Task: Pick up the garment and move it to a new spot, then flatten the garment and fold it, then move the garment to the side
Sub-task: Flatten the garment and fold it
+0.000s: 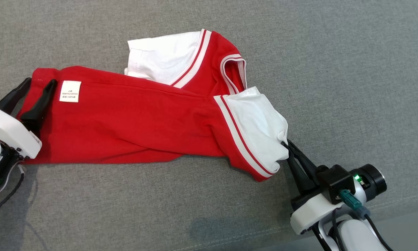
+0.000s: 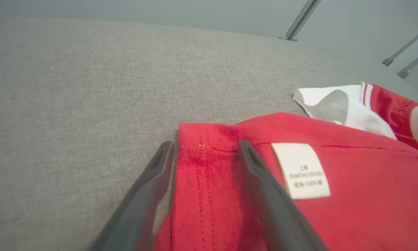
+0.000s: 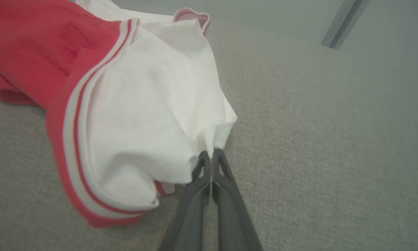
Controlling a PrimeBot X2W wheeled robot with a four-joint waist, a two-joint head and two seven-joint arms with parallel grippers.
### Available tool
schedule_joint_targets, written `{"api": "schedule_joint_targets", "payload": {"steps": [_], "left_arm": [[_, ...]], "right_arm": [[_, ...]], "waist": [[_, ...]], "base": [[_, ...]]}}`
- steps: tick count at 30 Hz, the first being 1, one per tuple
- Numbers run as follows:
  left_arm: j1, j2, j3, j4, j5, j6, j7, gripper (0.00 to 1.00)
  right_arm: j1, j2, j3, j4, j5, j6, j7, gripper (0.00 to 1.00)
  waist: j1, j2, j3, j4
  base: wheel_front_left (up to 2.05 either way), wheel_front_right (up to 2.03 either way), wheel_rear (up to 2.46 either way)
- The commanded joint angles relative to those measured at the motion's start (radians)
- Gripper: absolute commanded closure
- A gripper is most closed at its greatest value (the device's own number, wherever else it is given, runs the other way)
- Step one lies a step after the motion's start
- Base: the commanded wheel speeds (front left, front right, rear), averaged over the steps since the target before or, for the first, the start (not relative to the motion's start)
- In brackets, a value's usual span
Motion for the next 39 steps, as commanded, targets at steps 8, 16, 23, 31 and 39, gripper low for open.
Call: {"api": "schedule_joint_targets", "payload": {"steps": [8, 16, 23, 31, 39], "left_arm": [[-0.054, 0.063, 0.003, -0.019, -0.021, -0.004, -0.016, 1.00], [-0.084, 0.082, 0.009, -0.057, -0.057, -0.004, -0.055, 1.00], [-0.147, 0.166, 0.060, -0.175, -0.183, -0.004, -0.032, 1.00], [-0.217, 0.221, 0.144, -0.231, -0.338, -0.004, 0.010, 1.00], [-0.149, 0.213, 0.154, -0.304, -0.429, -0.004, 0.061, 1.00]], "right_arm": [[-0.011, -0.006, 0.023, -0.005, 0.019, 0.000, -0.019, 1.00], [-0.045, -0.006, 0.006, -0.031, 0.047, 0.000, -0.036, 1.00], [-0.196, -0.006, -0.005, -0.084, 0.062, 0.000, 0.029, 1.00], [-0.455, -0.006, -0.039, -0.077, 0.054, 0.000, 0.144, 1.00], [-0.578, -0.006, -0.072, -0.046, 0.075, 0.000, 0.250, 1.00]], "waist": [[0.0000, 0.0000, -0.003, 0.002], [0.0000, 0.0000, -0.024, 0.021], [0.0000, 0.0000, -0.077, 0.070], [0.0000, 0.0000, -0.155, 0.130], [0.0000, 0.0000, -0.240, 0.190]], "base": [[0.00, 0.00, 0.00], [0.00, 0.00, 0.00], [0.00, 0.00, 0.00], [0.00, 0.00, 0.00], [0.00, 0.00, 0.00]]}}
